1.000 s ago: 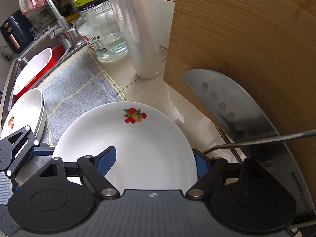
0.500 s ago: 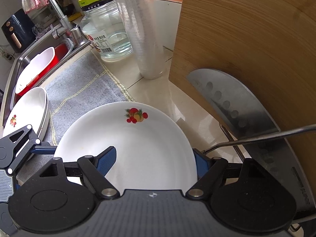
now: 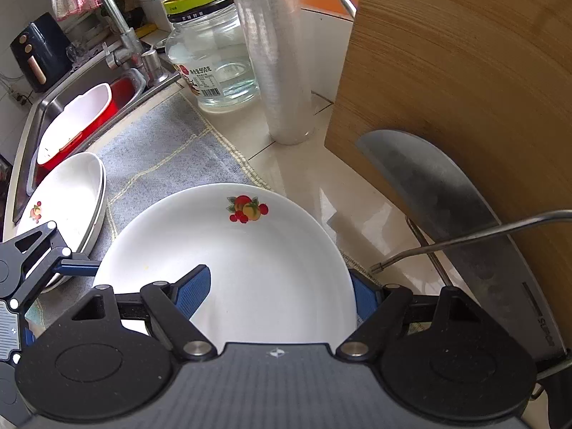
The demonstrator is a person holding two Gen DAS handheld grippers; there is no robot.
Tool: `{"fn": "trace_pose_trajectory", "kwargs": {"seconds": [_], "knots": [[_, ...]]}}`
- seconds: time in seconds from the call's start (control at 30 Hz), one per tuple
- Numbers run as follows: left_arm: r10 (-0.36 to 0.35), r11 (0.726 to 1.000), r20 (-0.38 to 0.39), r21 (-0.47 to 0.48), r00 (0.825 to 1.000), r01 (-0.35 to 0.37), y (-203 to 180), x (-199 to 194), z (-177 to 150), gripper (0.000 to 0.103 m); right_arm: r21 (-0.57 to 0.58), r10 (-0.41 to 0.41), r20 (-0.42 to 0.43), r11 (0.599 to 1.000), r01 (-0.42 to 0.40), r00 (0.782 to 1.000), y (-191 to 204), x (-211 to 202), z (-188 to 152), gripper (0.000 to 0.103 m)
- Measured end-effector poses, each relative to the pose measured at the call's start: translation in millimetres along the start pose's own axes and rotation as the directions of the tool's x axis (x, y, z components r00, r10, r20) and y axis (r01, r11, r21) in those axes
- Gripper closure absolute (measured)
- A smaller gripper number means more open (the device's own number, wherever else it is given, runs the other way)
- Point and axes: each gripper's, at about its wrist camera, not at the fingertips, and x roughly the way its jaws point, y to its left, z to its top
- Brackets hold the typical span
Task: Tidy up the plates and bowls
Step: 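Lift the plate with the right tool and carry it toward the plate stack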
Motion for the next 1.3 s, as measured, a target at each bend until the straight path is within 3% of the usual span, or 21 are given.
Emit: {"fn": "trace_pose_trajectory", "kwargs": {"seconds": [0.57,1.3], "knots": [[0.048,0.998,0.035,-0.032,0.998,-0.047,-6,-54,-17,0.001,-0.060,0.020,0.032,0.998,-0.018,0.999,45,-31,-4,0.017],[0.137,0.983,0.033,-0.125,0.990,-0.132,21,-100,-53,0.001,-0.164,0.081,0.030,0.984,-0.075,0.996,116,-19,20,0.017]]}}
